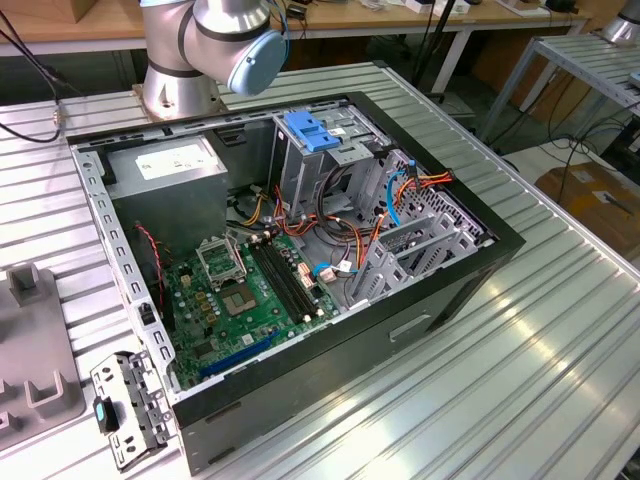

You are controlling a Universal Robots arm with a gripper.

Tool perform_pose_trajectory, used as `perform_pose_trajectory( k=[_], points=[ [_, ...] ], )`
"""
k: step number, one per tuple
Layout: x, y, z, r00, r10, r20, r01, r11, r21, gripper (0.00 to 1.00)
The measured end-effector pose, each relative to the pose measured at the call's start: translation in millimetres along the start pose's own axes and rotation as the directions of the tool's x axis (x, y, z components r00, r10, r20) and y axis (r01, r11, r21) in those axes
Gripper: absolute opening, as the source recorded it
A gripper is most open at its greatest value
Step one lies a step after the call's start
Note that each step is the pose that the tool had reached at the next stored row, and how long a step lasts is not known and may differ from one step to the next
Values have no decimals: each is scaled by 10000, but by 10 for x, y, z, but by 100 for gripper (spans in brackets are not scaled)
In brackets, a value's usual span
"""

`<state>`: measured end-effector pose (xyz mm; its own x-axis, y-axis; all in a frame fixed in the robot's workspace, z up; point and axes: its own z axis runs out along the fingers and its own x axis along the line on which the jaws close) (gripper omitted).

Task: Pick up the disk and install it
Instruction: 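Pick up the disk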

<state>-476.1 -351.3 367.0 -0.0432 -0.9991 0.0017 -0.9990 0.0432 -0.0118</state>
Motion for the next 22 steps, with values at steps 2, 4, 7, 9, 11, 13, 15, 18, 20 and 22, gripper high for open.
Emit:
perform_pose_trajectory(
  k=[2,4,7,9,11,13,15,18,20,22],
  points=[
    [0,0,-10,10000,0,1,0,10000,0,36],
    [0,0,-23,10000,0,0,0,10000,0,36],
    [0,0,-40,10000,1,0,-1,10000,-1,36],
    [0,-1,-50,10000,0,0,0,10000,0,36],
    [0,-1,-65,10000,0,0,0,10000,-1,36],
    [0,-1,-75,10000,1,0,-1,10000,-1,36],
    [0,-1,-94,10000,0,0,0,10000,0,36],
    [0,-1,-126,10000,0,0,0,10000,-1,36],
    [0,-2,-147,10000,0,0,0,10000,0,36],
    [0,-2,-162,10000,0,0,0,10000,0,36]
  ],
)
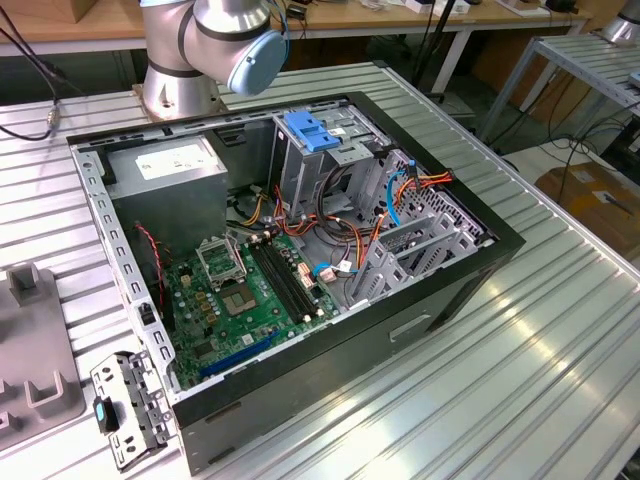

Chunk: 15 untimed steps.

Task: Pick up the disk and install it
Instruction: 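Pick up the disk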

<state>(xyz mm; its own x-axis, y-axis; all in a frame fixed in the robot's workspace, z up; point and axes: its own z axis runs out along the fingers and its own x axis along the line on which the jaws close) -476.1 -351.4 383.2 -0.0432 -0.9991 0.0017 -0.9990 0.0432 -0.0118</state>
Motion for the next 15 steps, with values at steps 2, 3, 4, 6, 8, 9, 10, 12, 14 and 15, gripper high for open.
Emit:
perform_pose_trajectory(
  k=[2,3,4,6,8,9,10,12,14,15],
  points=[
    [0,0,-14,10000,0,0,0,10000,0,36],
    [0,0,-20,10000,0,0,0,10000,0,36],
    [0,0,-28,10000,0,0,0,10000,0,36],
    [0,0,-40,10000,0,0,0,10000,0,36],
    [0,-1,-52,10000,0,0,0,10000,0,36],
    [0,-1,-58,10000,1,0,-1,10000,0,36],
    [0,-1,-64,10000,0,0,0,10000,0,36],
    [0,-1,-76,10000,0,0,0,10000,0,36],
    [0,-1,-90,10000,0,0,0,10000,0,36],
    [0,-1,-104,10000,0,0,0,10000,0,36]
  ],
)
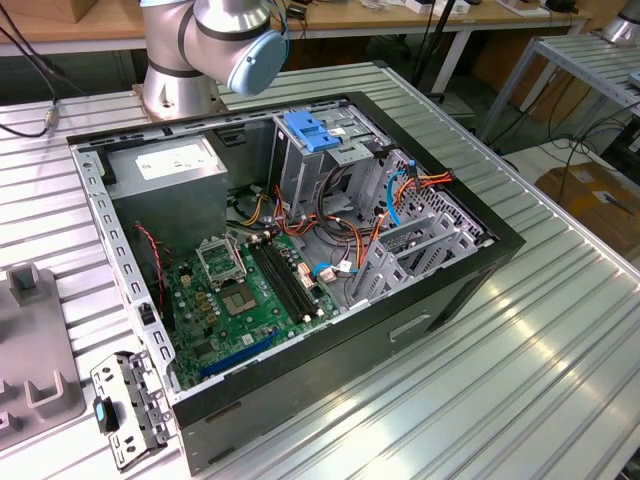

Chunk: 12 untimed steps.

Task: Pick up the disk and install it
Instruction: 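Pick up the disk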

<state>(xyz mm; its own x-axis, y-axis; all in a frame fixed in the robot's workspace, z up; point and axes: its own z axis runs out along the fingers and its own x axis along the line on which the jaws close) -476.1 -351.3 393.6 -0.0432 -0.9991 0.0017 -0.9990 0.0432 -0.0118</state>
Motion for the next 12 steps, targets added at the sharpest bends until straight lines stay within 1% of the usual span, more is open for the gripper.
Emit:
perform_pose_trajectory(
  k=[12],
  points=[
    [0,-1,-89,10000,0,0,0,10000,0,36]
  ],
)
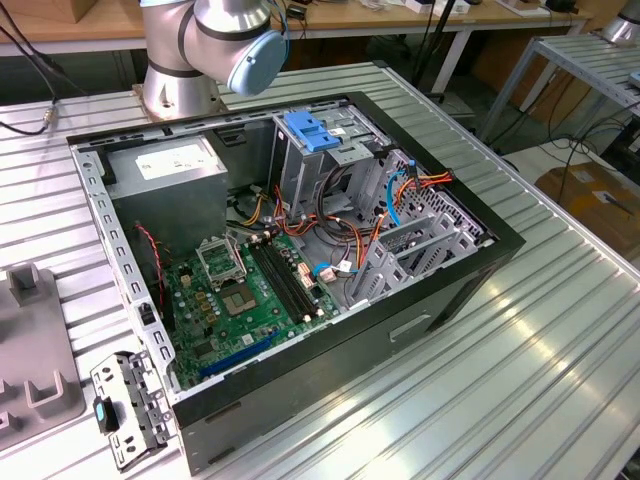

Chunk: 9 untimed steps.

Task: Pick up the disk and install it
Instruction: 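Pick up the disk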

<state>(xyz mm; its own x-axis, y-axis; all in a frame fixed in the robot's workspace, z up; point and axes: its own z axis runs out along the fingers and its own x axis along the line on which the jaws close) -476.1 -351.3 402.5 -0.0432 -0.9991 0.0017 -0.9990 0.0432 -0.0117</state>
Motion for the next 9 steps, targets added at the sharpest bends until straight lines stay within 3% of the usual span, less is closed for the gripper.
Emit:
perform_pose_trajectory(
  k=[9],
  points=[
    [0,-1,-59,10000,0,0,0,10000,0,36]
  ],
)
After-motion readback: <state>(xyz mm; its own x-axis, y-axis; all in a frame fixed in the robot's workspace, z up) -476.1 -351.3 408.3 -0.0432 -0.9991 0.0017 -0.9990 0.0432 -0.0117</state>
